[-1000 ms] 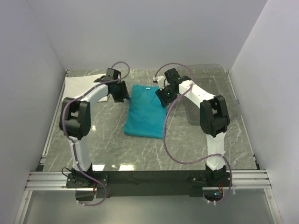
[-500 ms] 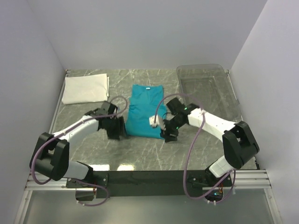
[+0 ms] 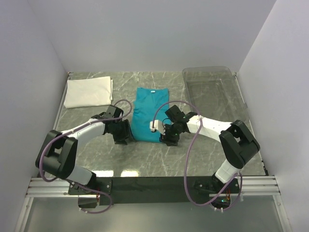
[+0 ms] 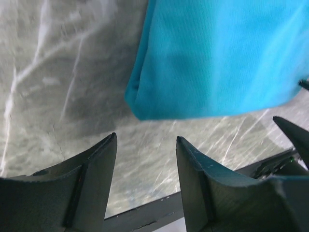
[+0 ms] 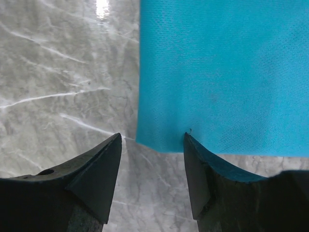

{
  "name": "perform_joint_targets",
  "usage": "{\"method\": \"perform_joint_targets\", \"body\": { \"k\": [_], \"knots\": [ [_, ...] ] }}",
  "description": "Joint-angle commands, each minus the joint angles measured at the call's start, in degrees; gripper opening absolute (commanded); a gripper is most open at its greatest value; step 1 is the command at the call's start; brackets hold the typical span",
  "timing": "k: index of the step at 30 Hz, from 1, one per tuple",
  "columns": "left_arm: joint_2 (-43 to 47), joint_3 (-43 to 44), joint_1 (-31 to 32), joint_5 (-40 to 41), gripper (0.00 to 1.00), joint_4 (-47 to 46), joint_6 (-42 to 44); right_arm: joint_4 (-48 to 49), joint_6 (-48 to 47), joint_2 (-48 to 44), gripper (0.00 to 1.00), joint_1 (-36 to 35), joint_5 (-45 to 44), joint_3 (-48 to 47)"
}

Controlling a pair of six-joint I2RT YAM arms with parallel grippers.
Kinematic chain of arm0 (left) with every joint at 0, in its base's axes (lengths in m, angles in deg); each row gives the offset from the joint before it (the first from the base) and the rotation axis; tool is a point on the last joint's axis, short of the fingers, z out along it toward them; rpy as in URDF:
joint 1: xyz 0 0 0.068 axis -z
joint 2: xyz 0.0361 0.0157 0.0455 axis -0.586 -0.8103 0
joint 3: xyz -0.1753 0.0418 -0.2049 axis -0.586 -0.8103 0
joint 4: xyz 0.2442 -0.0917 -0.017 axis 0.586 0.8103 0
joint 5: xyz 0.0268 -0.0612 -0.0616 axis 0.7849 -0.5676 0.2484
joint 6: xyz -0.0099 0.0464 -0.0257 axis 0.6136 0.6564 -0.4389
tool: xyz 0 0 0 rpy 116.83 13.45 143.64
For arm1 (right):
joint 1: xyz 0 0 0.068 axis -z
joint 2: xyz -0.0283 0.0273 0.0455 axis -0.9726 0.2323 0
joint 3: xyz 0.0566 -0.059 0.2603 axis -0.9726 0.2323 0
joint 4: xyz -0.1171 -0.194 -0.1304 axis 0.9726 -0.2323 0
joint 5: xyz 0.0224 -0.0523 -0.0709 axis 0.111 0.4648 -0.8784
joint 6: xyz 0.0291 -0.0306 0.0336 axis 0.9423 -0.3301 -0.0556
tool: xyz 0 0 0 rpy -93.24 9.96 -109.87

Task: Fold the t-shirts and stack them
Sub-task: Fold the tshirt

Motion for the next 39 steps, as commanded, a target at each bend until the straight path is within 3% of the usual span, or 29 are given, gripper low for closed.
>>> {"method": "perform_joint_targets", "body": {
  "k": [1, 8, 14, 17, 19, 23, 26, 29, 35, 39],
  "knots": [
    [-1.79, 2.96, -0.04, 2.12, 0.58, -1.6, -1.35, 2.74, 2.15, 1.36, 0.61, -0.96, -1.71, -0.96],
    [-6.1, 5.43, -0.31, 5.37, 0.57, -1.34, -3.46, 4.05, 3.3, 2.42, 0.56, -1.84, -2.85, -0.08],
    [-7.94, 4.29, -0.66, 5.2, 0.45, -3.18, -4.95, 3.97, 3.91, 3.21, 0.46, -1.75, -3.47, -0.34],
    [-9.26, 3.5, -0.66, 4.94, 0.37, -4.33, -5.13, 3.62, 4.09, 3.82, 0.38, -1.75, -3.47, -0.78],
    [-10.05, 3.06, -0.66, 4.85, 0.24, -5.11, -5.3, 3.44, 4.0, 4.0, 0.34, -1.75, -3.47, -0.96],
    [-9.97, 1.92, -0.66, 5.11, 0.12, -6.61, -5.31, 3.35, 3.74, 3.91, 0.21, -1.75, -3.12, -0.78],
    [-9.35, 1.65, -0.66, 4.85, 0.01, -7.22, -4.6, 3.27, 3.82, 3.82, 0.06, -1.75, -2.42, -0.69],
    [-8.39, 1.12, -0.66, 3.19, 0.01, -8.02, -4.34, 2.39, 3.74, 3.38, 0.0, -1.75, -0.75, -1.05],
    [-0.59, -1.77, -0.57, -1.82, 0.01, -6.79, -5.74, -8.76, -1.78, 0.49, 0.0, -1.58, 6.8, -3.51],
    [6.46, -5.81, -0.57, -6.12, 0.01, -3.2, -7.59, -11.23, -2.06, -3.99, 0.0, -1.66, 10.67, -1.75]
  ]
}}
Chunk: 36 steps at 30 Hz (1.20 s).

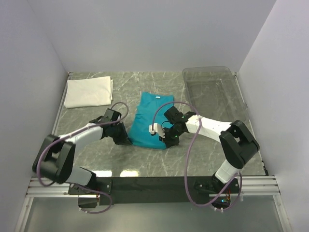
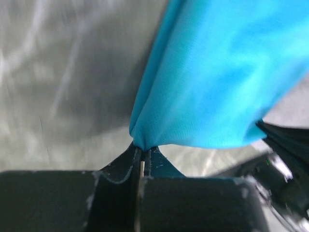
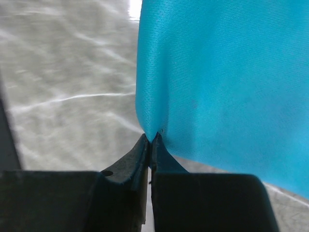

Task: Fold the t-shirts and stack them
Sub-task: Fold the tshirt

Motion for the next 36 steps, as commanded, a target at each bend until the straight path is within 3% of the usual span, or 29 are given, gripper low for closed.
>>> {"method": "perform_joint_targets", "body": {
  "k": [1, 5, 10, 18, 24, 26, 30, 36],
  "knots": [
    [7.55, -2.13, 0.02, -5.28, 0.01, 4.91, -1.56, -6.38, -1.87, -5.94, 0.0, -0.22, 6.02, -0.11],
    [17.47, -1.69, 0.02, -7.83, 0.01, 10.99, -3.14, -10.34, -0.91, -9.1, 0.0, 0.21, 7.61, -0.54],
    [16.9, 6.64, -0.24, -7.23, 0.01, 12.41, -4.02, -11.92, 3.4, -11.31, 0.0, 5.74, 9.19, -7.13],
    [-8.4, 30.45, -6.74, -7.92, 0.01, 3.81, -0.42, -11.22, 9.64, 2.37, 0.0, 16.3, 7.44, -26.55],
    [-29.41, 53.99, -8.42, -11.79, 0.01, 5.37, 1.26, -6.75, 16.58, 12.67, 0.0, 19.47, 3.49, -36.14],
    [-33.45, 57.7, -8.68, -11.88, 0.0, 4.41, 0.47, -2.38, 20.18, 14.69, 0.0, 19.82, 0.25, -37.54],
    [-35.76, 57.2, -9.91, -12.41, 0.01, -2.77, -2.08, 2.83, 26.24, 17.51, 0.0, 20.78, -4.42, -39.92],
    [-37.25, 57.55, -10.53, -16.1, 0.01, -6.75, -2.88, 3.45, 26.61, 17.26, 0.0, 21.93, -0.14, -40.98]
  ]
}}
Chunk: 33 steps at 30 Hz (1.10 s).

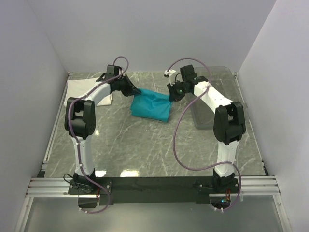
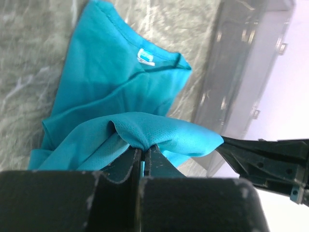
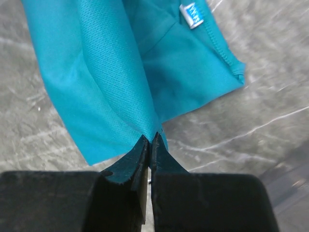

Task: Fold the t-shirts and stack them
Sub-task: Fold the tshirt

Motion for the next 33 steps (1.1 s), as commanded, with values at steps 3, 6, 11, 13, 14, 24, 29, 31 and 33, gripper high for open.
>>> {"method": "perform_joint_targets", "body": {
  "k": [3, 6, 11, 13, 14, 24, 29, 31, 33],
  "knots": [
    [1.43, 1.57, -0.47, -5.7, 0.01, -6.56, 0.58, 3.26, 0.2, -5.22, 0.0, 0.81, 6.03, 0.01],
    [5.29, -1.85, -0.47, -7.03, 0.01, -5.96, 3.56, 1.77, -2.61, -9.26, 0.0, 0.81, 12.26, 3.17],
    [17.68, -15.35, -0.39, -7.82, 0.01, -4.63, 8.05, -2.62, -8.06, -16.29, 0.0, 0.11, 17.73, 9.41],
    [24.07, -22.55, -0.39, -8.35, 0.01, -4.37, 8.93, -4.2, -10.34, -18.4, 0.0, -0.59, 18.69, 13.0],
    [26.2, -24.95, -0.39, -8.43, 0.01, -4.45, 9.02, -4.47, -10.96, -20.5, 0.0, -0.94, 19.13, 14.42],
    [44.06, -50.18, 3.48, -10.1, 0.01, -5.24, 6.3, -6.5, -16.94, -30.89, 0.0, -6.91, 17.12, 32.7],
    [49.68, -59.59, 8.84, -9.93, 0.01, -6.04, 1.65, -9.03, -19.84, -35.71, 0.0, -9.03, 16.67, 40.44],
    [53.53, -62.66, 10.33, -9.49, 0.01, -5.07, -0.28, -10.45, -21.77, -37.39, 0.0, -10.86, 16.67, 42.98],
    [57.84, -64.34, 11.3, -9.23, 0.01, -2.8, -1.52, -12.12, -22.82, -39.94, 0.0, -12.27, 16.67, 44.57]
  ]
}}
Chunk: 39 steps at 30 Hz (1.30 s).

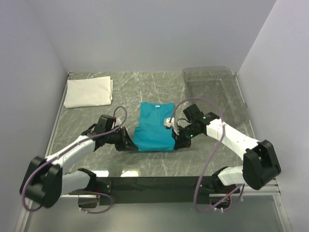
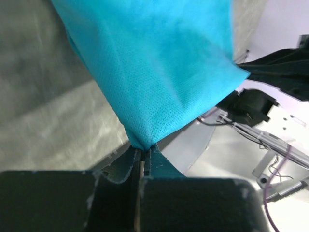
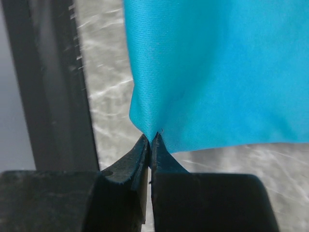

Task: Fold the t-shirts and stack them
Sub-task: Fold the tshirt

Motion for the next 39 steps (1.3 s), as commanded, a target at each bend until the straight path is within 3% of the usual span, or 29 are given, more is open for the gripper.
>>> {"method": "perform_joint_targets", "body": {
  "k": [1, 6, 9, 16, 19, 24, 29, 39],
  "knots": [
    [8.02, -2.77, 1.55, -0.57, 0.01, 1.36, -4.69, -3.77, -3.64, -5.95, 0.0, -3.12, 0.35, 2.43],
    [12.96, -3.93, 3.58, -2.76, 0.01, 4.89, -6.81, -6.59, -4.26, -8.6, 0.0, -3.83, 0.87, 3.15],
    [11.91, -0.25, 3.49, -1.55, 0.01, 5.94, -5.5, -5.54, -1.46, -8.61, 0.0, -3.66, -1.31, 0.61],
    [-11.01, 27.07, -3.53, 7.07, 0.0, 0.86, 1.27, 4.57, 10.16, 6.49, 0.0, 6.53, -7.29, -21.27],
    [-24.06, 36.28, -8.02, 4.98, 0.01, -3.89, 1.1, 5.8, 10.77, 15.78, 0.0, 7.94, -9.84, -28.11],
    [-45.61, 54.91, -8.55, 1.28, 0.01, -2.95, 2.5, 10.36, 15.34, 26.89, 0.0, 9.35, -13.35, -34.72],
    [-54.87, 62.68, -8.55, 0.31, 0.01, -1.79, 3.29, 11.08, 17.19, 34.72, 0.0, 10.32, -16.61, -39.12],
    [-58.84, 65.94, -8.55, -0.57, 0.01, 2.34, 6.46, 13.97, 19.29, 32.62, 0.0, 10.76, -20.21, -34.04]
  ]
}}
